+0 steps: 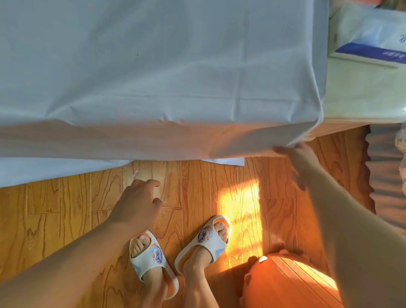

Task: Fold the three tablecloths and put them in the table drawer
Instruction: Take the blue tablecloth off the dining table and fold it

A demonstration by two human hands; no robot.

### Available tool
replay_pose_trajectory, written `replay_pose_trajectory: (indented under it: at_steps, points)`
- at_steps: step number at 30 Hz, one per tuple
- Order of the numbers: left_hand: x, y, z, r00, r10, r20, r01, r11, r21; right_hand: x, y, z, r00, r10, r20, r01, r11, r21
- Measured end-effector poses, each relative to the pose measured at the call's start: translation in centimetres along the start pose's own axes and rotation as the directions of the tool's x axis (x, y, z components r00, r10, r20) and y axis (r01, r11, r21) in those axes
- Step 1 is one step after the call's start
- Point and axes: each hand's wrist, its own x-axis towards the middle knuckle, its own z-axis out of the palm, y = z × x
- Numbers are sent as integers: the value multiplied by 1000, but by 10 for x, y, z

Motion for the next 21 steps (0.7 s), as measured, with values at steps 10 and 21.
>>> replay_pose_trajectory:
  at_steps: [10,21]
  points:
    - [-46,-11,37,997,5,78,-4,1000,-7,-49,79,45,999,54,-6,-54,991,-122]
    - [-169,58,41,994,36,100,-10,970,-242,-227,-37,81,967,224,119,-251,906,341]
